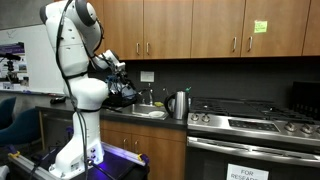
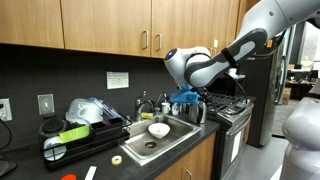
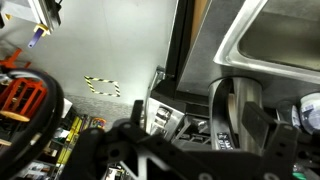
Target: Press the switch on the kettle
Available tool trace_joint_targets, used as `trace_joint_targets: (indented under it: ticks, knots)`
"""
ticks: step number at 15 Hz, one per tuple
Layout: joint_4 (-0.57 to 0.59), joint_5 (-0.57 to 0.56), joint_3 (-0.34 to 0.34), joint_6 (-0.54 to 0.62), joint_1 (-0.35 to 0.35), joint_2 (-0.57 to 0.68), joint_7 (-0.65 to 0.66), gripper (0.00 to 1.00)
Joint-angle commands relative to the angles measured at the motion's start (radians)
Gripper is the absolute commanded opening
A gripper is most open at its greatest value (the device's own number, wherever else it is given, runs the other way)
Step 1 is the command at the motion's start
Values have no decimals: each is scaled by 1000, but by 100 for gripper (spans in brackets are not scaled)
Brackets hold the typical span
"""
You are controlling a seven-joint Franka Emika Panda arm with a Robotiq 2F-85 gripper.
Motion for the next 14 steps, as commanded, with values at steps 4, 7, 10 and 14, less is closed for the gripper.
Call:
trace_joint_targets:
  ticks: [4,7,10,14]
  knots:
    - [5,-18,-123,-19,134,22,19,100]
    - [5,-18,-124,-19,135,23,19,100]
    - [5,-18,-124,-19,135,23,19,100]
    - [5,-18,-124,-19,135,23,19,100]
